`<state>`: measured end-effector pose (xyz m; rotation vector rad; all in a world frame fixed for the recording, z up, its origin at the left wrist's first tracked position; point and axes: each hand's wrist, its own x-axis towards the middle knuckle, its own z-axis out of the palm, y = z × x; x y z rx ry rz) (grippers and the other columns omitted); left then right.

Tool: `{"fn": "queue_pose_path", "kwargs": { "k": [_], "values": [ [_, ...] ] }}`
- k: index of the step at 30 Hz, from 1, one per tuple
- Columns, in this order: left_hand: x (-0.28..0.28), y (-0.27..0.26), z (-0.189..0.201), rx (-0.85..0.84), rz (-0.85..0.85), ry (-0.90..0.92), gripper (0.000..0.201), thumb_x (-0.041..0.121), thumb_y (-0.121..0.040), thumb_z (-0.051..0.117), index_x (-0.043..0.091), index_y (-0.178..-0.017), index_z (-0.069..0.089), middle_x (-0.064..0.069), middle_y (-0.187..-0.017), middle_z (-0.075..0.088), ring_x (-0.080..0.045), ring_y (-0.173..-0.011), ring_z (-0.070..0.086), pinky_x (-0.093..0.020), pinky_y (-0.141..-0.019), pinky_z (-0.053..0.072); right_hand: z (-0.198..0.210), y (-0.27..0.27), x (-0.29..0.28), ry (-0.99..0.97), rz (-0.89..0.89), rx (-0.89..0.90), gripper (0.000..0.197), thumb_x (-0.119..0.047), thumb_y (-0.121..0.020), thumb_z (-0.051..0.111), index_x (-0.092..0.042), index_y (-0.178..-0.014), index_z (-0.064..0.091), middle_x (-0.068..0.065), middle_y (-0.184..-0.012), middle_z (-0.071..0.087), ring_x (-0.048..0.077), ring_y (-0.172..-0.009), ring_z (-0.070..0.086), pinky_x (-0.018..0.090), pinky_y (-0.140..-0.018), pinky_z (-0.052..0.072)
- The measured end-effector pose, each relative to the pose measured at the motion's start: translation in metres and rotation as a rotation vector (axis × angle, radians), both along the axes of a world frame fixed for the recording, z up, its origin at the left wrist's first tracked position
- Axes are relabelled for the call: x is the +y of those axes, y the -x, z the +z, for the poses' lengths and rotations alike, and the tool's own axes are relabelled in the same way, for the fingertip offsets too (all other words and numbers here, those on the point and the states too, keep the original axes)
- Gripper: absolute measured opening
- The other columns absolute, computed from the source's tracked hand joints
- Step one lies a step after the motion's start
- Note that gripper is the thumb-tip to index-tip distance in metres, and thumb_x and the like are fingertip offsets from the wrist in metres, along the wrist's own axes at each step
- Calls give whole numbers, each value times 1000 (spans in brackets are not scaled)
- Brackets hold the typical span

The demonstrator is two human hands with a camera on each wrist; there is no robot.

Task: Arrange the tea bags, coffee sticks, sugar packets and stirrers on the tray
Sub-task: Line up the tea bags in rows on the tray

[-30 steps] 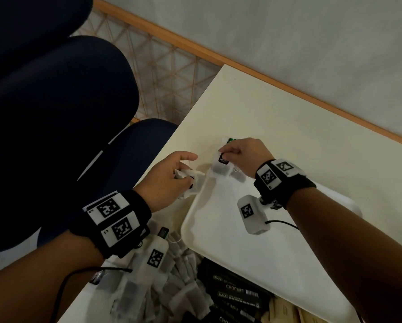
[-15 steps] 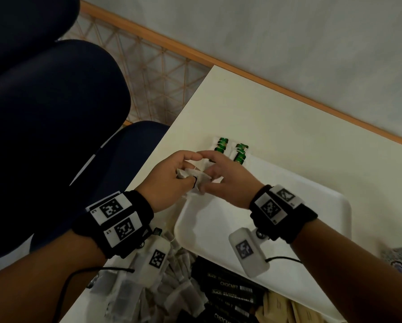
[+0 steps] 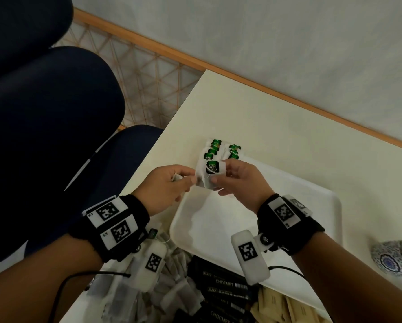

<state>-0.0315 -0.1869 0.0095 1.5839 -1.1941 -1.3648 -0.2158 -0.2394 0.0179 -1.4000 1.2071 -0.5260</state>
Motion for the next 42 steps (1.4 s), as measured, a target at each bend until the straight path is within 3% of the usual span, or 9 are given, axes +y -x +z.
{"fn": "queue_pose_path", "kwargs": {
  "k": [3,9,12,17,24,28,32,36,42],
  "values": [
    [0,3,-1,-4,-24,9,11,19,-89,65,13,-95,71,12,-55,56,2,-44,45,-9,-42,35,-3,-4,4,-66,-8,-74,30,-6,-82,70,-13,-110,61,9,-93,72,17,-77,69,26,-66,54],
    [-2,1,-7,-109,-58,10,16,37,-83,69,23,-78,75,13,-53,52,-1,-49,39,-13,-52,35,-4,-5,9,181,87,98,29,-30,-77,77,-38,-100,62,-14,-93,65,3,-83,60,22,-75,52],
    [-1,0,-5,-122,-80,8,17,33,-85,68,23,-74,76,12,-47,41,-5,-47,32,-17,-47,29,2,-4,6,173,76,72,16,-16,-82,72,-28,-92,69,-5,-80,68,1,-65,56,14,-62,46],
    [1,2,-6,-83,-81,-35,15,25,-87,68,16,-79,76,15,-43,45,-3,-41,34,-11,-43,27,-1,-2,3,106,81,76,19,-9,-84,69,-24,-95,71,9,-84,72,6,-62,60,20,-61,52],
    [0,-9,-17,-206,-38,-30,4,19,-82,73,22,-85,74,14,-84,67,3,-80,60,-5,-68,42,-4,13,-8,205,44,223,22,-12,-86,66,-30,-98,71,-3,-86,71,-1,-67,59,9,-63,46],
    [5,-7,-17,-409,-255,-78,6,26,-82,73,30,-86,73,17,-92,61,-1,-91,59,-14,-79,44,-5,22,-20,356,232,556,25,-15,-90,57,-28,-106,71,-12,-96,65,5,-82,58,16,-78,43],
    [10,7,-17,-702,-559,-99,17,38,-84,65,37,-102,66,14,-97,52,-6,-90,55,-23,-77,44,-13,23,-33,318,265,590,26,-15,-89,57,-31,-104,71,-10,-99,68,9,-91,61,23,-85,47],
    [15,26,-21,-863,-765,-27,26,35,-88,57,30,-113,57,7,-113,51,-12,-94,52,-24,-76,38,-22,21,-50,306,254,631,25,-17,-89,58,-31,-105,71,-8,-98,68,10,-88,61,22,-78,47],
    [16,37,-26,-961,-806,12,25,30,-92,49,19,-112,59,-1,-116,53,-22,-103,55,-33,-83,47,-25,18,-65,304,201,646,27,-15,-88,54,-31,-104,68,-10,-92,68,10,-77,57,23,-69,47]
  ]
}}
